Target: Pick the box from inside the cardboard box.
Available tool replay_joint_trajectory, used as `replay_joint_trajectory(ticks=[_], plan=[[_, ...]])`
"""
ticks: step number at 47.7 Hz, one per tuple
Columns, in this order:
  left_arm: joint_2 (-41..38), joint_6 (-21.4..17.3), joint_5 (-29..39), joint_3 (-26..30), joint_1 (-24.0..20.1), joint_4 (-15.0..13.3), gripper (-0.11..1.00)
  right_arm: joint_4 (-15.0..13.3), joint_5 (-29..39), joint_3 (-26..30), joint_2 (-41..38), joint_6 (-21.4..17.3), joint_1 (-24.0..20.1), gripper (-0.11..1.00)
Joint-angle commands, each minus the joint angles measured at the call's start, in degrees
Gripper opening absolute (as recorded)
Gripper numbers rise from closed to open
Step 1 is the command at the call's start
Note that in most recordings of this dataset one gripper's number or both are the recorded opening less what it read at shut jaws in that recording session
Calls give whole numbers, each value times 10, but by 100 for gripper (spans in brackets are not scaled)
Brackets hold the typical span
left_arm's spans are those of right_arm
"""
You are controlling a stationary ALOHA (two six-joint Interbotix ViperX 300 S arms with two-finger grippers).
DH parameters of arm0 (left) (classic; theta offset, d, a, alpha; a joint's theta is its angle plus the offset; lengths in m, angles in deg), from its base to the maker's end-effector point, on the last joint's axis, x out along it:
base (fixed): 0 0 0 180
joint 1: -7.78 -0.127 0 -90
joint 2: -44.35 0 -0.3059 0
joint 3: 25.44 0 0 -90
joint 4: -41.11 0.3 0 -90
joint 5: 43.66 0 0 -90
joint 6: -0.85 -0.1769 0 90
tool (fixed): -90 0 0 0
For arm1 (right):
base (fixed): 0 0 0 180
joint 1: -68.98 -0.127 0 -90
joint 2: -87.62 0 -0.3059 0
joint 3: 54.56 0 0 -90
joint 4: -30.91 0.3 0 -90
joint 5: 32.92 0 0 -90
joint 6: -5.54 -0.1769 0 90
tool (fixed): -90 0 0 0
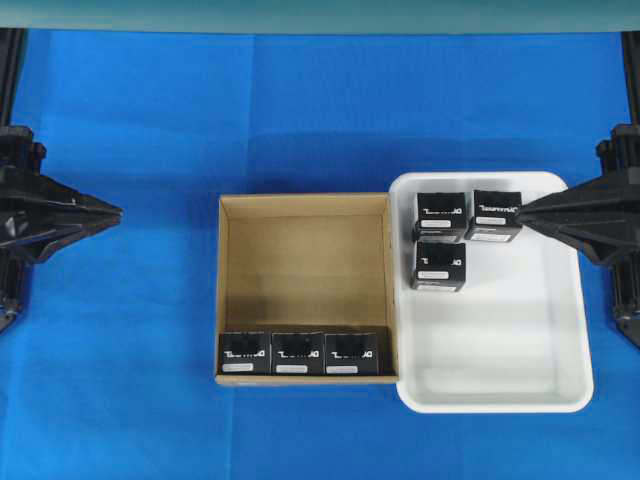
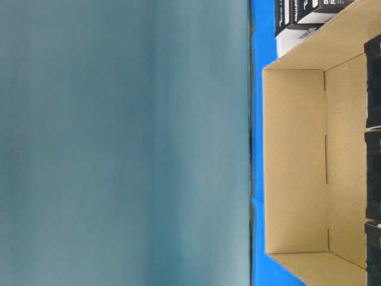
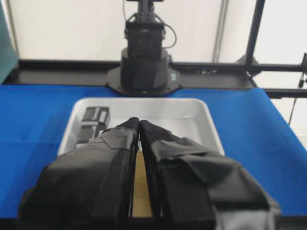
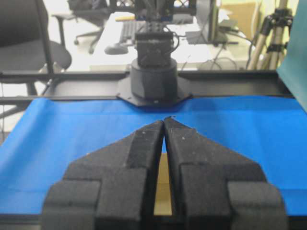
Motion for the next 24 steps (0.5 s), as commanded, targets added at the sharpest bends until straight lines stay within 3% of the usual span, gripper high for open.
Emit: replay_joint_trajectory(ticks=[1, 10, 17, 24], plan=[[-4, 2, 11, 8, -2, 7, 14, 3, -5, 4, 0, -4, 0, 14], [7, -1, 38, 25, -1, 8, -6, 37, 27, 13, 2, -19, 0, 0], [4, 2, 63, 34, 2, 8, -7, 44, 111, 52, -11, -47, 0, -1], [0, 2, 88, 52, 12, 8, -7, 44, 239, 114, -53, -77, 6, -1]])
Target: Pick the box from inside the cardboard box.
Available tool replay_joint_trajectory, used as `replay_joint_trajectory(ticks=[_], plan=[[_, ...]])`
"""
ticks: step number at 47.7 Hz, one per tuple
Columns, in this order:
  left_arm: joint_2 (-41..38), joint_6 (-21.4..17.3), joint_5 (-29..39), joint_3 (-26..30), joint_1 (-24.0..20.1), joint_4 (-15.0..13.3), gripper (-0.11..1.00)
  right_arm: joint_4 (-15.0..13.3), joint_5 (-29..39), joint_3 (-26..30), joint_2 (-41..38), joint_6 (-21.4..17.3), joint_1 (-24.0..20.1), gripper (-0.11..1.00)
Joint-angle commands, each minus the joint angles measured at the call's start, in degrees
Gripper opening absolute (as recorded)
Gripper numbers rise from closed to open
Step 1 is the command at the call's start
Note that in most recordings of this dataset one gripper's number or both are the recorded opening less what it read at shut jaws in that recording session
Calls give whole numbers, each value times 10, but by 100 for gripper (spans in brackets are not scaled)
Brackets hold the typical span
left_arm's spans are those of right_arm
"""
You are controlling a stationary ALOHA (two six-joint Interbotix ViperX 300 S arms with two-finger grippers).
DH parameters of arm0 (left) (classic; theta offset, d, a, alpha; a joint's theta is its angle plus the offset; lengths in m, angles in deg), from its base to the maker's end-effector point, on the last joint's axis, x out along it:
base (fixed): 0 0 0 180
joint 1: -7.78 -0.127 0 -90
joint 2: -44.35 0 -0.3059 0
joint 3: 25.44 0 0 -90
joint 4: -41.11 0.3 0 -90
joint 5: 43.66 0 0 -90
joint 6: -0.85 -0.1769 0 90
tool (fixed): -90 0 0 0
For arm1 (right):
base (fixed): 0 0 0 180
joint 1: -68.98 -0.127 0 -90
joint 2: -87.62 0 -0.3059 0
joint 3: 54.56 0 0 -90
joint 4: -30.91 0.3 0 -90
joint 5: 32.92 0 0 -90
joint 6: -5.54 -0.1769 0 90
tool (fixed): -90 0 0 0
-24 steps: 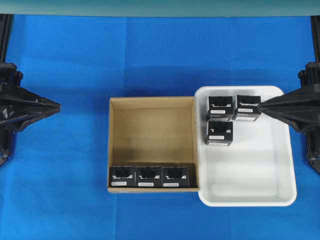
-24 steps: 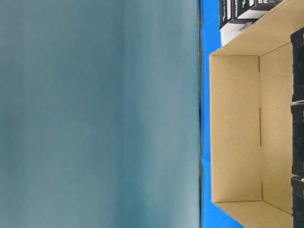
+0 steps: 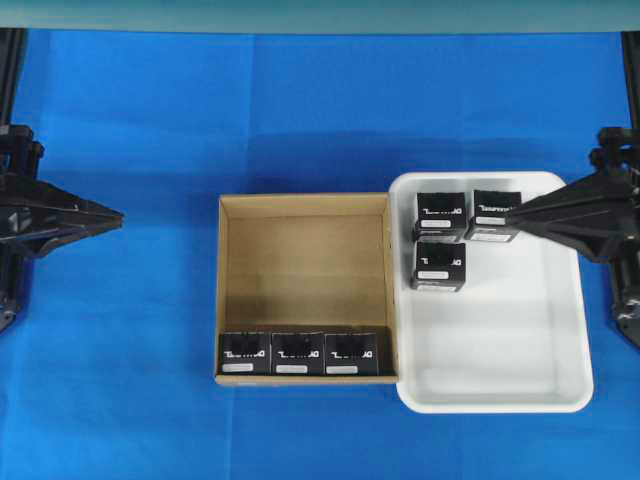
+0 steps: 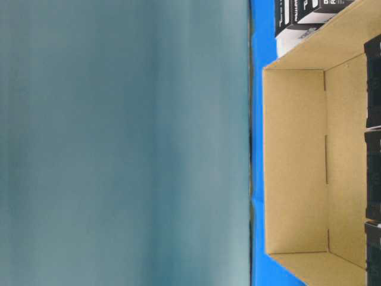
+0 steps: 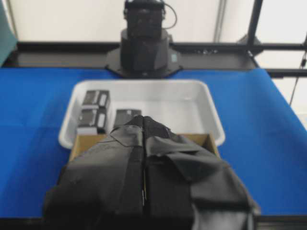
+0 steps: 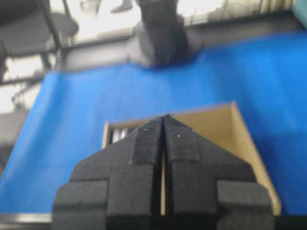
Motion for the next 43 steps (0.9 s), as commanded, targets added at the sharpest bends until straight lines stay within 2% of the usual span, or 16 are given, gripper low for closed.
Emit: replay_joint_trajectory(ticks=[1, 13, 25, 35, 43], plan=[[-5, 0, 12, 25, 8, 2, -7, 3, 73, 47, -31, -11, 4, -1], [-4, 8, 55, 36, 15, 2, -7, 4, 265, 176, -155, -64, -12, -1], [-2, 25, 78, 38, 20, 2, -7, 3, 408, 310, -300, -67, -38, -1], [-5, 26, 78, 40, 29, 2, -7, 0, 505, 433, -416, -62, -36, -1], [-8, 26, 79, 40, 29, 2, -7, -4, 625, 519, -500, -56, -36, 0]])
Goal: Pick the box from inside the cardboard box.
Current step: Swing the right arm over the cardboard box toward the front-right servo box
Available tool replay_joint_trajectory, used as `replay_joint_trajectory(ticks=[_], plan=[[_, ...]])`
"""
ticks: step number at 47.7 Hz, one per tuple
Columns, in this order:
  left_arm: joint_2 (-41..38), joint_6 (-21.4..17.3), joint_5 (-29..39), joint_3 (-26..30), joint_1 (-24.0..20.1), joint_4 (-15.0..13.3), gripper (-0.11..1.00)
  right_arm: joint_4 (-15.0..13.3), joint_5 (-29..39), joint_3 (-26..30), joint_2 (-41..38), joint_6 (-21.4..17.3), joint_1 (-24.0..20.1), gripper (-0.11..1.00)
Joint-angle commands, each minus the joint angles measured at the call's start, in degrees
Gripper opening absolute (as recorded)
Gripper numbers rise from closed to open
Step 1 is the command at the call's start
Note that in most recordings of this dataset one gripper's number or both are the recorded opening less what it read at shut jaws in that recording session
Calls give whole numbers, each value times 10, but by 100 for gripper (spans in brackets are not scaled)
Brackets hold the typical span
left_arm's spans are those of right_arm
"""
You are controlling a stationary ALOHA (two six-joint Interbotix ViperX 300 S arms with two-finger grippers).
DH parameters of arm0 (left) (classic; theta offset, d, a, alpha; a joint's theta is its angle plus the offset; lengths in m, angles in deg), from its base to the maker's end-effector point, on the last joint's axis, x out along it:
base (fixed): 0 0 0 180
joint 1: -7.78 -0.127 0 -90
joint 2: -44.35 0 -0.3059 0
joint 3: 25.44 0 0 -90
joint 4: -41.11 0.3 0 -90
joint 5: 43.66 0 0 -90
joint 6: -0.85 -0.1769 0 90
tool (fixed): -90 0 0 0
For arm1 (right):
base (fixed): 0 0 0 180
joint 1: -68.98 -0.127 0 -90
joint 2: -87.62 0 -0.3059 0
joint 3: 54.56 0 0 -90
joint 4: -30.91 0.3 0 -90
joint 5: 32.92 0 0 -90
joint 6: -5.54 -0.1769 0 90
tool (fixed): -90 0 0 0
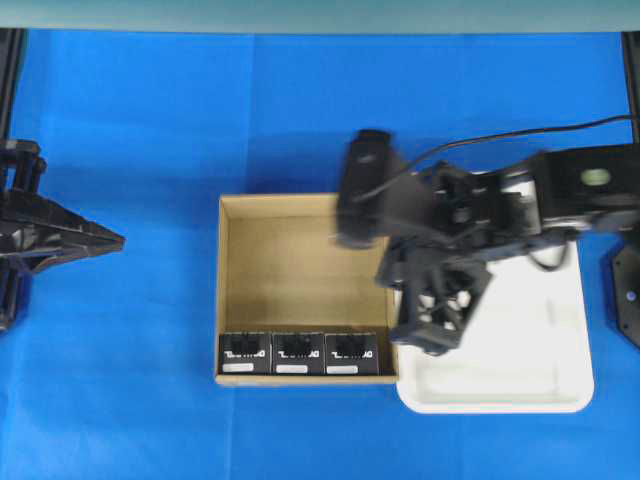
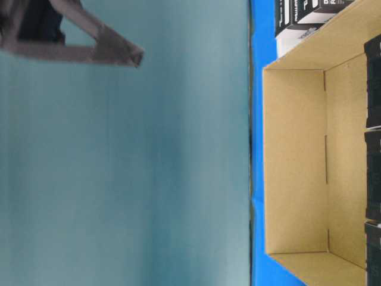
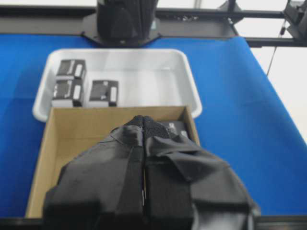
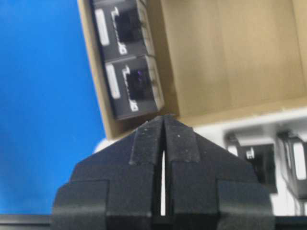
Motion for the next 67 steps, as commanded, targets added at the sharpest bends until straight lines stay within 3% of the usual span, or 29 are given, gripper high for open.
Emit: replay_joint_trajectory(ticks=[1, 6, 15, 33, 39, 49, 52, 67], plan=[[-5, 2, -1, 17, 1, 1, -7, -3, 55, 43, -40, 2, 0, 0], [-5, 3, 7, 17, 1, 1, -7, -4, 95, 75, -75, 12, -1, 1], [-2, 3, 20, 17, 1, 1, -7, -1, 91, 88, -98, 54, -2, 2], [22, 4, 74, 18, 1, 0, -7, 12, 73, 83, -126, 60, -11, 11], [24, 4, 75, 18, 1, 1, -7, 45, 35, 69, -137, 60, -11, 26], [21, 4, 75, 17, 2, 1, -7, 52, -1, 31, -156, 61, -11, 85], [21, 4, 75, 17, 1, 1, -7, 52, -13, 24, -159, 60, -9, 96], [18, 18, 75, 14, 1, 1, -7, 60, -74, -4, -170, 61, 4, 99]])
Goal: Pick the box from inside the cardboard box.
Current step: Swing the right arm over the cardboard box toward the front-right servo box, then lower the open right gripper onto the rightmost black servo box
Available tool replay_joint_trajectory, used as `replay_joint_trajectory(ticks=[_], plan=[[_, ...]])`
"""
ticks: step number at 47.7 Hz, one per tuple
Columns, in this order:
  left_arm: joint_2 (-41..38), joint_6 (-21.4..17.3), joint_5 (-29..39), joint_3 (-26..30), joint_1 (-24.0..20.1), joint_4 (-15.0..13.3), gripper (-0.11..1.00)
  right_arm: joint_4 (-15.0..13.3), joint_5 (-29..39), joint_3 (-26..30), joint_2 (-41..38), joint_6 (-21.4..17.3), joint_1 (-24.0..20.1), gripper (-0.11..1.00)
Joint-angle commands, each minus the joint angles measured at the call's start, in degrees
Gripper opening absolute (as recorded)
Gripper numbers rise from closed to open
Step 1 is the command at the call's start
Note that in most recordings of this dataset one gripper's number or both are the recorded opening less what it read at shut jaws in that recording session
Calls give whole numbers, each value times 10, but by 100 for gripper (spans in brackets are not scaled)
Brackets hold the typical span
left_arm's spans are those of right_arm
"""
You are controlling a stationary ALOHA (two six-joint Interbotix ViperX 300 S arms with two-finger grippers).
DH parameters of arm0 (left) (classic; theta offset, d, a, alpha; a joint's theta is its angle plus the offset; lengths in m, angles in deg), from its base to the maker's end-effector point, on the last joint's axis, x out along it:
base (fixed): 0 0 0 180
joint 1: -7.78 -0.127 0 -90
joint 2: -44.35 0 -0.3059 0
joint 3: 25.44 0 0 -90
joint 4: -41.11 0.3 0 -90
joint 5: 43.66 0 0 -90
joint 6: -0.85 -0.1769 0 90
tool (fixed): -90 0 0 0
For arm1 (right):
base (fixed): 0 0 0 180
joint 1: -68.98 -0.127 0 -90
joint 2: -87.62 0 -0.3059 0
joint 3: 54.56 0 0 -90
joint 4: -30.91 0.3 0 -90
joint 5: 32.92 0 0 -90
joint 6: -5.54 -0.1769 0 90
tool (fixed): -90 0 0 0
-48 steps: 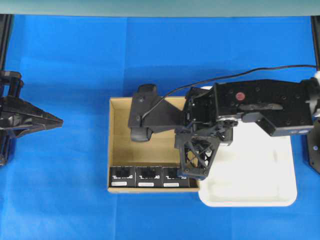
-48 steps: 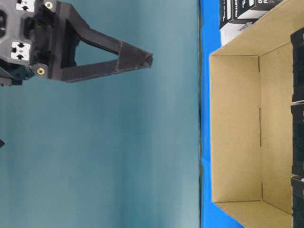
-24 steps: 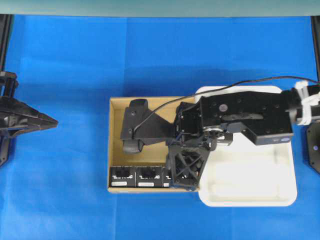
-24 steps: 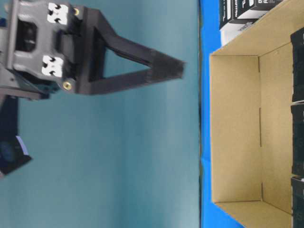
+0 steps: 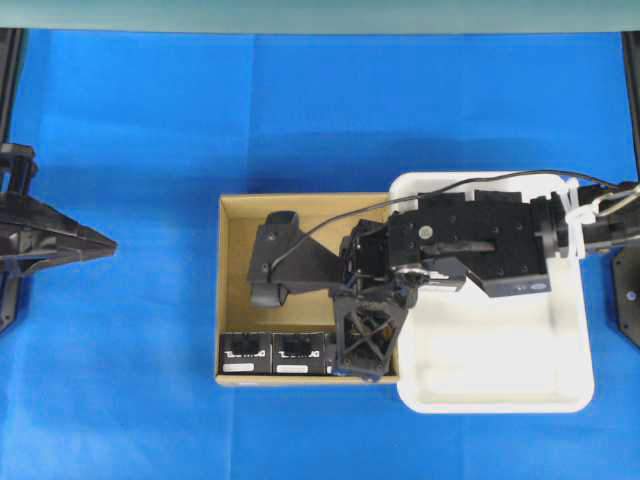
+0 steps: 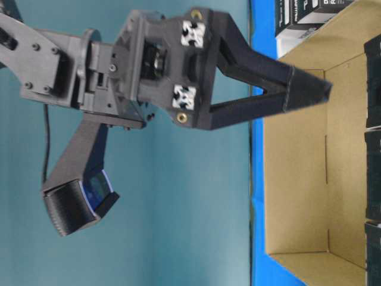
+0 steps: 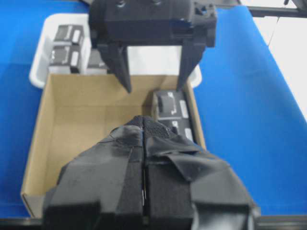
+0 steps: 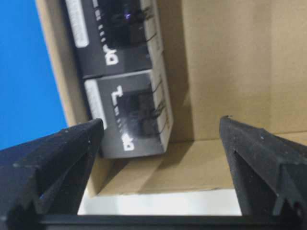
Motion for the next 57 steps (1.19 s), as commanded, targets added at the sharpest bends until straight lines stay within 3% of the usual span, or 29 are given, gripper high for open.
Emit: replay_joint_trajectory(ticks=[1, 57], plan=[[-6, 2, -3, 12, 0, 2, -7, 4, -9, -4, -4, 1, 1, 99], [-12, 5, -3, 11, -3, 2, -7, 4, -41, -19, -33, 2, -21, 99]])
